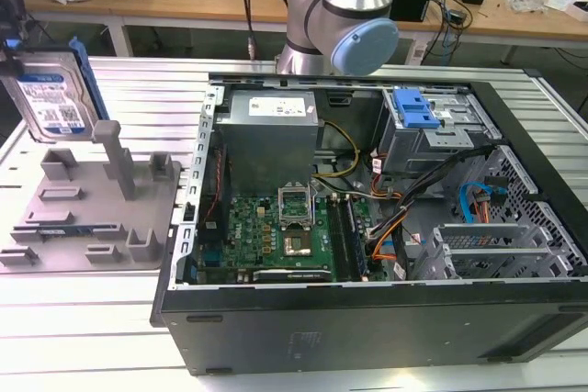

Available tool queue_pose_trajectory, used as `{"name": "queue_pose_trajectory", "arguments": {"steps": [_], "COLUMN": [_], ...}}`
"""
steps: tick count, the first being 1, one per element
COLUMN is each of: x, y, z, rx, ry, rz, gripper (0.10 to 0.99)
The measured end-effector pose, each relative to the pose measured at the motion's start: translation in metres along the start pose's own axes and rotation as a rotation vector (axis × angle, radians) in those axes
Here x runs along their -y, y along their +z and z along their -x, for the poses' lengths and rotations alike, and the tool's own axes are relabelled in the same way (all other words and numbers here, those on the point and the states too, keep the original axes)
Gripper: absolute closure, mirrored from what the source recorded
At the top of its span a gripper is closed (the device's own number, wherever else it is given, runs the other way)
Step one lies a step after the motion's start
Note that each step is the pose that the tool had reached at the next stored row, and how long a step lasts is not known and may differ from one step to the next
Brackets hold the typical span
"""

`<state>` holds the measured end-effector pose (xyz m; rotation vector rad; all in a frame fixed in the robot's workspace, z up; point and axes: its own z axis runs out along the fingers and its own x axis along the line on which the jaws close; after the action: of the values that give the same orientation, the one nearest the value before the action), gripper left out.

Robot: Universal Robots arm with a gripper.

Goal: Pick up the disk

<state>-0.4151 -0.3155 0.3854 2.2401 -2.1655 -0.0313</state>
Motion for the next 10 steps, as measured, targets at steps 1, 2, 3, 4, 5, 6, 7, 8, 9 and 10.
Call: {"name": "queue_pose_trajectory", "arguments": {"steps": [1,2,3,4,5,6,7,8,9,10], "x": [-0.0002,-0.0003,-0.0005,-0.0006,-0.0008,-0.001,-0.0011,-0.0013,-0.0015,-0.0017], "y": [-0.005,-0.01,-0.0143,-0.0189,-0.0241,-0.0293,-0.0335,-0.0396,-0.0441,-0.0517], "z": [-0.0001,-0.0001,-0.0002,-0.0003,-0.0004,-0.0006,-0.0007,-0.0009,-0.001,-0.0014], "rx": [0.0,0.0,0.0,0.0,0.0,0.0,0.0,0.0,0.0,0.0], "ry": [0.0,0.0,0.0,0.0,0.0,0.0,0.0,0.0,0.0,0.0], "rz": [0.0,0.0,0.0,0.0,0.0,0.0,0.0,0.0,0.0,0.0], "gripper": [0.718,0.718,0.718,0.718,0.718,0.718,0.718,0.718,0.718,0.718]}}
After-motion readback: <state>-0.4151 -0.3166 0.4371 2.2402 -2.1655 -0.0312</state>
